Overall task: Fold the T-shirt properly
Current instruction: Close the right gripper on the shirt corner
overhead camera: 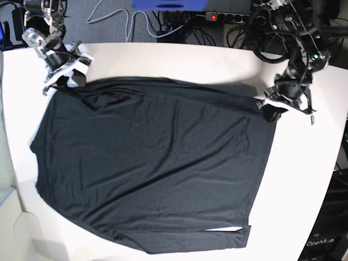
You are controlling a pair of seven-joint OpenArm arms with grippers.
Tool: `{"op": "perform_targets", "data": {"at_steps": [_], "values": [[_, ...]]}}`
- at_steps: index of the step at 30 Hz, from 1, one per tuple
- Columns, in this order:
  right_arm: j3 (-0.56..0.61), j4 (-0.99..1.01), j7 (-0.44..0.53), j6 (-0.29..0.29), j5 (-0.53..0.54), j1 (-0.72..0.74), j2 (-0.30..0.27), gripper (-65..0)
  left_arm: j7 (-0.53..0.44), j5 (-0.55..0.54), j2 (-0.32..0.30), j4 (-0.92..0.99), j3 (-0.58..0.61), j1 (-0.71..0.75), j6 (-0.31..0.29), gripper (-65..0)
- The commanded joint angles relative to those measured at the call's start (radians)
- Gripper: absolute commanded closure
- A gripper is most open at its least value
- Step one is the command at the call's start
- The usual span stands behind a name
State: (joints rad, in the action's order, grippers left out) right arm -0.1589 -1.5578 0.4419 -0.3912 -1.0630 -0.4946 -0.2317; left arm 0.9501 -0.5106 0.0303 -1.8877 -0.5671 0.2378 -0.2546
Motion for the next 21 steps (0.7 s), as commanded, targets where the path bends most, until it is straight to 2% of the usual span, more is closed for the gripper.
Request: {"op": "perform_targets", "data": {"at_steps": [1, 3, 15, 19, 21], "values": [[-0.008, 0.013, -0.064, -0.113, -0.059, -0.026, -0.008, -25.4, -0.021, -0.015, -0.007, -0.022, -0.003, -0.005, -0.004, -2.4], [-0.011, 0.013, -0.067, -0.156, -0.059, -0.026, -0.008, -25.4, -0.021, -0.015, -0.007, -0.022, -0.003, -0.005, -0.004, -2.4], [0.023, 0.035, -0.061, -0.159, -0.059, -0.005, -0.004, -25.0, -0.021, -0.015, -0.008, -0.022, -0.003, 0.008, -0.004, -2.4], [0.023, 0.104, -0.059, -0.159, -0.136, 0.023, -0.005, -24.5, -0.021, -0.015, -0.008, -0.022, -0.003, 0.008, -0.004, -2.4], [0.023, 0.13, -0.059, -0.159, -0.181, 0.034, -0.004, -21.9, -0.021, -0.015, -0.008, -0.022, -0.003, 0.008, -0.004, -2.4]]}}
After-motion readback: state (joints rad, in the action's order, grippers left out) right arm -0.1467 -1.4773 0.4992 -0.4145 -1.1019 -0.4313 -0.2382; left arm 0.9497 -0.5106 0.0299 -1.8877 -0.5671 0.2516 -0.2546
